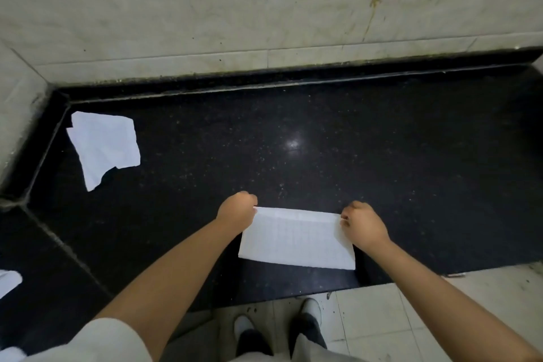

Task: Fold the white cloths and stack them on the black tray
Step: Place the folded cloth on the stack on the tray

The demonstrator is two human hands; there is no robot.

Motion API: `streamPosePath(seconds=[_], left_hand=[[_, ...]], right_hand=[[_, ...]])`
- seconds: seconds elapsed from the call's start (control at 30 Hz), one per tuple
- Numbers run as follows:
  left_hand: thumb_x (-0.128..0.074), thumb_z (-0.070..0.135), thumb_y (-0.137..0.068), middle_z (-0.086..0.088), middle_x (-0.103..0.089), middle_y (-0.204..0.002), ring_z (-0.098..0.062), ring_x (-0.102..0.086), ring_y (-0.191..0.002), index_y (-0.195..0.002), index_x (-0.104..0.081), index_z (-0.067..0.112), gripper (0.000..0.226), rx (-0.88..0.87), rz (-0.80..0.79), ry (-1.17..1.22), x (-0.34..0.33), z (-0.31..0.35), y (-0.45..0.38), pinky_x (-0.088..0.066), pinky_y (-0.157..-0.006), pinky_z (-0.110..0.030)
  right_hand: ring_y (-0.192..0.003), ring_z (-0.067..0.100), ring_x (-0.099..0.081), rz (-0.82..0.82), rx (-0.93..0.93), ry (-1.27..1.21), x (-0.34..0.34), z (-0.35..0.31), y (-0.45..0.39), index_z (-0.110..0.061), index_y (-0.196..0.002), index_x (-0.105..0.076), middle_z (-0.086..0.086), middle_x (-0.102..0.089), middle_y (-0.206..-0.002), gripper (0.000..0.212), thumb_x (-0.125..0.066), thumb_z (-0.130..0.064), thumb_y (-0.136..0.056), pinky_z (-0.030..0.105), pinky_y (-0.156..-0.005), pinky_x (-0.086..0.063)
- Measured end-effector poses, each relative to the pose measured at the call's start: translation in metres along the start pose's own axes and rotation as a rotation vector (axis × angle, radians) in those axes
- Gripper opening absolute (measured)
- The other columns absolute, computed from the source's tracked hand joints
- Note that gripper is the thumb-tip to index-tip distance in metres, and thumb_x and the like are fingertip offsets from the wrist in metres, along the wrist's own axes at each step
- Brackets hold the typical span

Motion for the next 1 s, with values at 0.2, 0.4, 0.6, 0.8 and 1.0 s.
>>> streamPosePath(seconds=[0.2, 0.4, 0.6, 0.8, 1.0], left_hand=[[-0.040, 0.023, -0.098, -0.008, -0.048, -0.129, -0.022, -0.051, -0.115, -0.127, -0.052, 0.010, 0.034, -0.054, 0.019, -0.128, -0.005, -0.005, -0.001, -0.045, -0.094, -0.032], [-0.041, 0.020, -0.098, -0.006, -0.053, -0.121, -0.017, -0.051, -0.108, -0.117, -0.052, 0.011, 0.024, -0.136, 0.076, -0.162, -0.010, -0.007, 0.004, -0.045, -0.090, -0.028], [-0.045, 0.017, -0.095, -0.009, -0.056, -0.119, -0.023, -0.054, -0.108, -0.120, -0.055, 0.013, 0.027, -0.331, 0.161, -0.154, 0.029, -0.014, 0.011, -0.041, -0.090, -0.031], [-0.041, 0.027, -0.081, -0.013, -0.063, -0.070, -0.027, -0.062, -0.057, -0.081, -0.073, 0.004, 0.040, -0.448, 0.511, -0.177, 0.084, -0.028, 0.044, -0.051, -0.044, -0.028], [-0.056, 0.024, -0.087, 0.005, -0.049, -0.066, -0.023, -0.058, -0.075, -0.082, -0.067, 0.006, 0.021, -0.317, 0.148, -0.208, 0.017, -0.035, 0.057, -0.046, -0.065, -0.029]], right_hand=[[-0.110, 0.026, -0.050, 0.062, -0.016, 0.062, -0.005, 0.002, -0.003, -0.008, -0.110, -0.061, 0.008, -0.057, -0.117, 0.028, -0.041, -0.011, -0.092, 0.033, -0.090, -0.039], [-0.101, 0.029, -0.055, -0.069, 0.088, -0.105, 0.001, 0.005, -0.008, -0.001, -0.101, -0.058, 0.005, -0.046, -0.096, 0.019, -0.044, -0.001, -0.088, 0.025, -0.075, -0.038], [-0.109, 0.031, -0.055, 0.021, 0.335, -0.091, 0.048, 0.000, -0.011, 0.003, -0.113, -0.060, 0.017, -0.055, -0.117, 0.030, -0.049, 0.004, -0.085, 0.012, -0.085, -0.032], [-0.066, 0.034, -0.065, 0.484, 0.570, -0.025, 0.095, -0.013, 0.000, 0.005, -0.075, -0.066, 0.022, -0.066, -0.079, 0.017, -0.052, -0.003, -0.075, 0.029, -0.060, -0.052], [-0.055, 0.031, -0.063, 0.373, 0.581, 0.180, 0.022, -0.012, 0.010, -0.006, -0.062, -0.067, 0.012, -0.067, -0.066, 0.007, -0.060, -0.005, -0.065, 0.030, -0.048, -0.049]])
Point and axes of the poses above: each hand's wrist, its own y-axis away from the middle knuckle, its own x-axis out of the back of the hand, z = x × y, the point moved 2 cm from there along -y, towards the middle knuckle
